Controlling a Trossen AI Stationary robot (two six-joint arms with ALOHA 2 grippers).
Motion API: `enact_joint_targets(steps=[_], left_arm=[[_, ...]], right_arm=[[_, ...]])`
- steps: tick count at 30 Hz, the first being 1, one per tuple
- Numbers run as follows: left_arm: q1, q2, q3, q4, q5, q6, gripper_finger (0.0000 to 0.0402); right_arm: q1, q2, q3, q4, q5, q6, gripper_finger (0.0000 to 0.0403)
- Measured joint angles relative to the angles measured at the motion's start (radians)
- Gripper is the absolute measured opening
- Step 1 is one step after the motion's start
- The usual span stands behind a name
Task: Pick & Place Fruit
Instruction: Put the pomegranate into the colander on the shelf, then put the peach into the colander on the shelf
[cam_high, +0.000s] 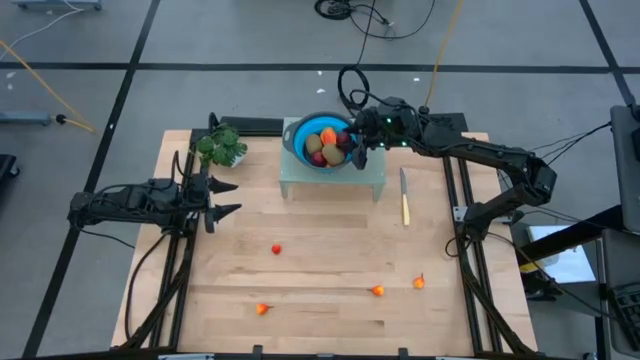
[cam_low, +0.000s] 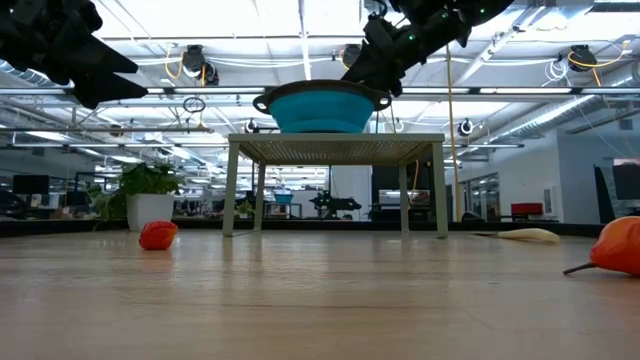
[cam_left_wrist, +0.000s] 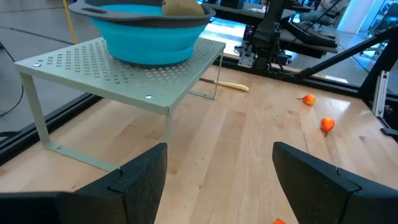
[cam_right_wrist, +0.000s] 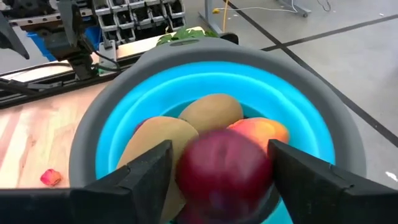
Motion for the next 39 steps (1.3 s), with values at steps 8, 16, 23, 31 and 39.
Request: enact_joint_targets(steps=[8, 16, 23, 31, 39], left_arm=[[0.0, 0.0, 0.0, 0.0, 0.0, 0.002, 0.0292], [0.0, 0.0, 0.0, 0.0, 0.0, 0.0, 0.0292], [0.0, 0.0, 0.0, 0.003, 0.0, -0.019, 0.0292], [0.0, 0.0, 0.0, 0.006, 0.0, -0.022, 0.0292], [0.0, 0.0, 0.0, 0.067, 0.0, -0.022, 0.0292]], right_arm=[[0.0, 0.0, 0.0, 0.021, 0.0, -0.033, 0.0317], [0.006, -0.04, 0.001, 0.087, 0.0, -0.059, 0.0326], [0.054, -0.122, 0.0, 0.063, -0.001, -0.06, 0.0324], [0.111, -0.18, 0.001, -0.036, 0.0, -0.054, 0.0319], [0.183, -0.2, 0.001, -0.164, -0.001, -0.06, 0.0283]])
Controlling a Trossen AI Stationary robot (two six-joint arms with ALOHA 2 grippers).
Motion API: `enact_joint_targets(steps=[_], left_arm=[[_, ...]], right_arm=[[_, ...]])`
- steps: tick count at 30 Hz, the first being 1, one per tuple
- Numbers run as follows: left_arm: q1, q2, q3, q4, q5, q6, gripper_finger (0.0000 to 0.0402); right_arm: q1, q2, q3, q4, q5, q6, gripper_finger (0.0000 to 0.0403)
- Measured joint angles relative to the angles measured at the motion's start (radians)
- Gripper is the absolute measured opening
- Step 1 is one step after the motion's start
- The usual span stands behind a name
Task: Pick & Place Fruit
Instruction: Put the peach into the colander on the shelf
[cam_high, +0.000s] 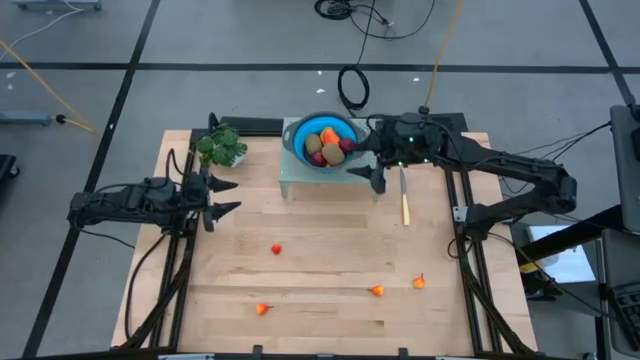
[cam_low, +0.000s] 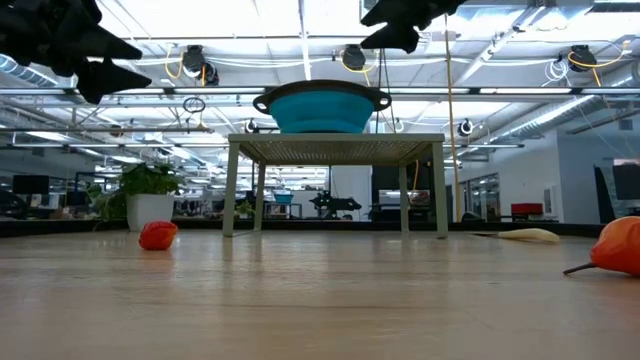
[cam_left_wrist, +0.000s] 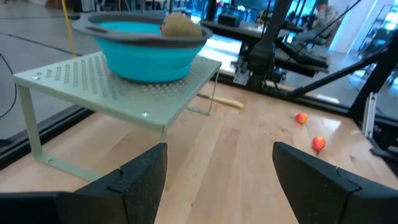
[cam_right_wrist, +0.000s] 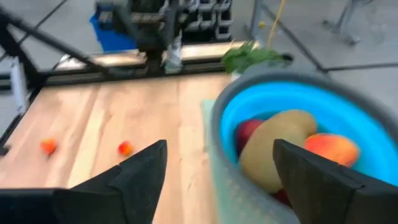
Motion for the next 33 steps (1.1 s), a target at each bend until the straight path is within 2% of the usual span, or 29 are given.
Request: enact_joint_targets(steps=[7, 24, 33], left_arm=[[0.0, 0.0, 0.0, 0.046, 0.001, -0.004, 0.0292], [0.0, 0.0, 0.0, 0.043, 0.001, -0.005, 0.0292], [0.0, 0.0, 0.0, 0.043, 0.002, -0.005, 0.0292]], right_arm=[[0.089, -0.001, 0.0, -0.06, 0.001, -0.011, 0.0216], [0.248, -0.006, 0.0, -0.098, 0.004, -0.035, 0.0011], [0.272, -0.068, -0.051, -0.088, 0.006, 0.038, 0.0008]])
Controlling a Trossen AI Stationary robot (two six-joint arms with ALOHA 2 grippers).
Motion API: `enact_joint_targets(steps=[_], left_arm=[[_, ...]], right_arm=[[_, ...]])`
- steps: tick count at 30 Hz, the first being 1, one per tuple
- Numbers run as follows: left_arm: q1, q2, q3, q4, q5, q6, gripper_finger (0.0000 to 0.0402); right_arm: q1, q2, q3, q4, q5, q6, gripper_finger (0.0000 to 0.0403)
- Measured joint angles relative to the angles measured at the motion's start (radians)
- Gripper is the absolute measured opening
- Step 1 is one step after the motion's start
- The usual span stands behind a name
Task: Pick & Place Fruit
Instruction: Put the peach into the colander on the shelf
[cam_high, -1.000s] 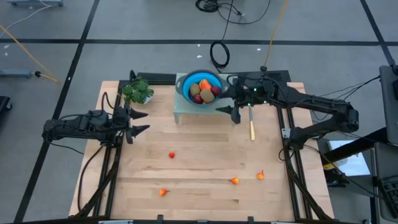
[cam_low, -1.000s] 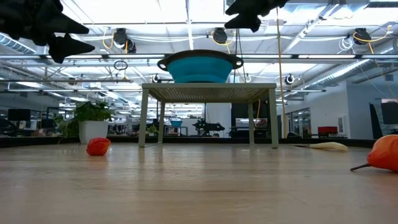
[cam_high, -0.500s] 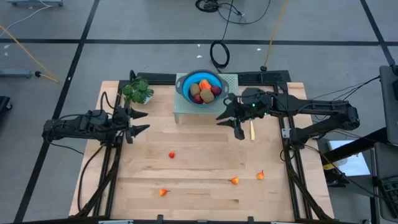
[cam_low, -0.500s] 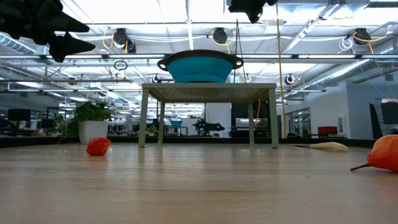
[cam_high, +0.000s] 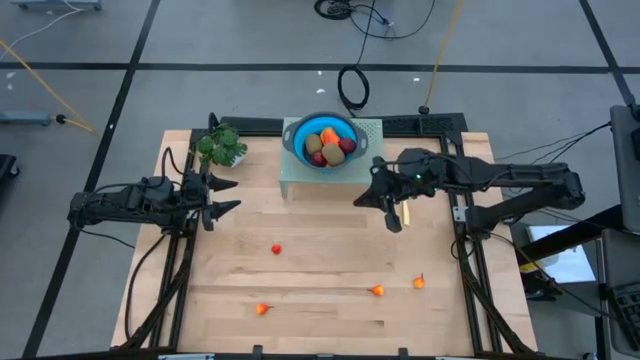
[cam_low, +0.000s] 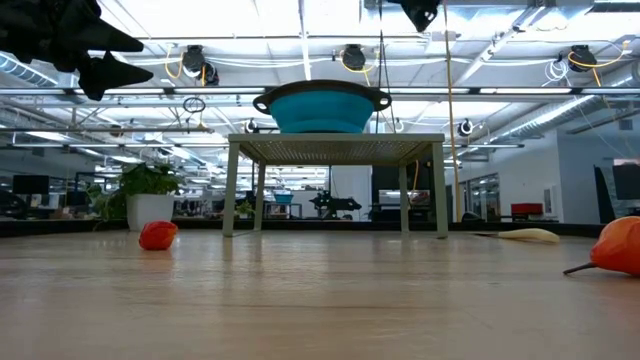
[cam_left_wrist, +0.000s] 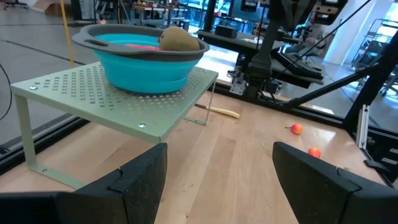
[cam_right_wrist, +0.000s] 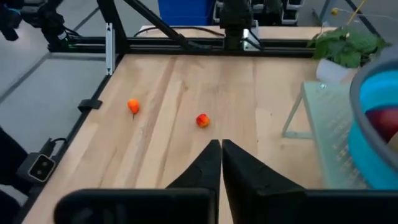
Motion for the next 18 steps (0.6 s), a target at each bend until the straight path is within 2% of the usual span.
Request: enact_joint_targets(steps=[3, 11, 18], left_arm=[[0.0, 0.0, 0.0, 0.0, 0.0, 0.0, 0.0292], [0.0, 0.0, 0.0, 0.0, 0.003, -0.003, 0.0292], [0.0, 0.0, 0.0, 0.0, 0.003, -0.003, 0.0292]], right_arm=[[0.012, -0.054, -0.08, 0.058, 0.0, 0.037, 0.0001], [0.024, -0.268, -0.365, 0.364, 0.002, 0.171, 0.0001], [0.024, -0.472, -0.587, 0.45, 0.0, 0.188, 0.0001]])
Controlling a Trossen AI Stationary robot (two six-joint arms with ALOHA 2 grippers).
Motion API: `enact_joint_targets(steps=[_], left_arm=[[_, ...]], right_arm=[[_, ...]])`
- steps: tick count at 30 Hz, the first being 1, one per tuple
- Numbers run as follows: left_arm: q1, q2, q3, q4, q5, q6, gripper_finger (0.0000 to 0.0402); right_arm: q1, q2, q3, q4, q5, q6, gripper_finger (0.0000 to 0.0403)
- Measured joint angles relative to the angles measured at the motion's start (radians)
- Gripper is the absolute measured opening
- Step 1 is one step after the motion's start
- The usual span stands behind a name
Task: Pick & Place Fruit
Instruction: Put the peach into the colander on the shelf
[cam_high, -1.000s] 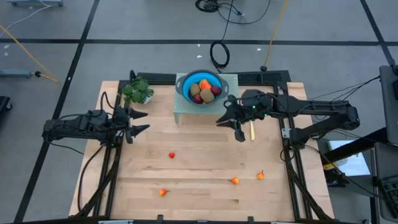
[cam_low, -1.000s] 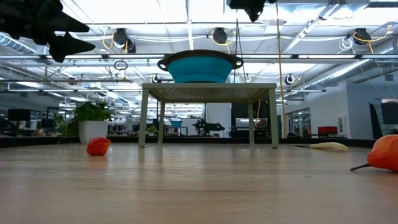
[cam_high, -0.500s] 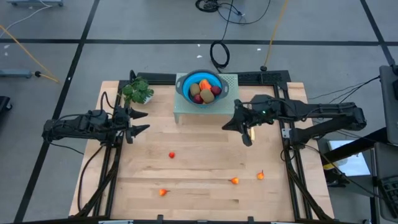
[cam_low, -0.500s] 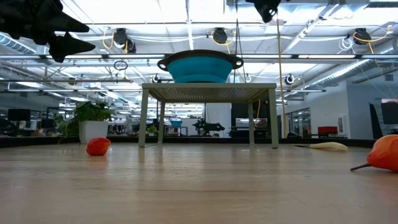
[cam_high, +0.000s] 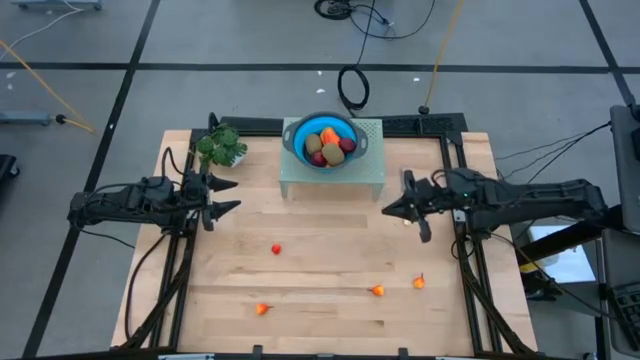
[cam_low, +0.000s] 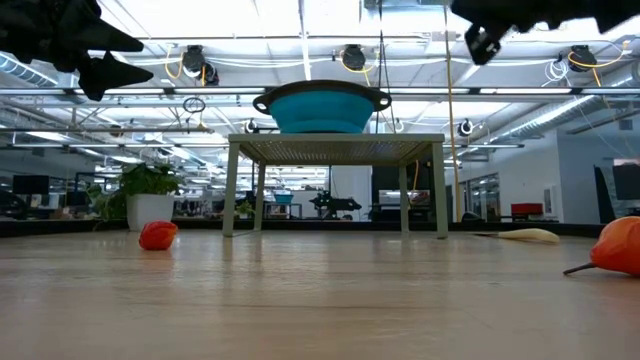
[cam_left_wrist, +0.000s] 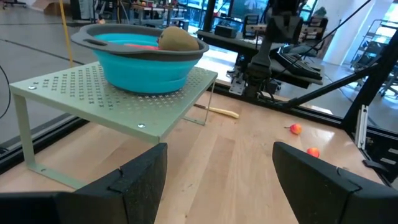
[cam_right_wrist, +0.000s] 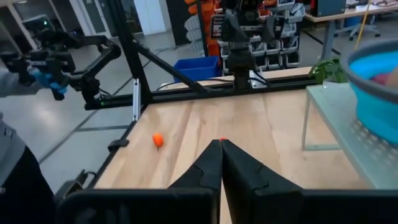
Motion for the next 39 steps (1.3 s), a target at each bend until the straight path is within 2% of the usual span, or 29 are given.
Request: enact_joint_targets(steps=[9, 16, 24, 33, 39], left_arm=[[0.0, 0.0, 0.0, 0.001, -0.004, -0.078, 0.0292], [0.0, 0.0, 0.0, 0.001, -0.012, -0.083, 0.0292], [0.0, 0.005, 0.0, 0.031, -0.013, -0.061, 0.0292], [0.0, 0.15, 0.0, 0.165, -0.013, -0.007, 0.0292], [-0.006, 0.289, 0.058, 0.133, -0.003, -0.011, 0.0292]], right_arm=[[-0.001, -0.187, -0.149, -0.007, 0.011, -0.05, 0.0001], [-0.002, -0.295, -0.235, -0.039, 0.129, -0.055, 0.0002], [-0.002, -0.43, -0.323, -0.038, 0.131, -0.053, 0.0002], [-0.002, -0.542, -0.399, -0.036, 0.135, -0.053, 0.0001], [-0.002, -0.591, -0.432, -0.038, 0.139, -0.054, 0.0001]])
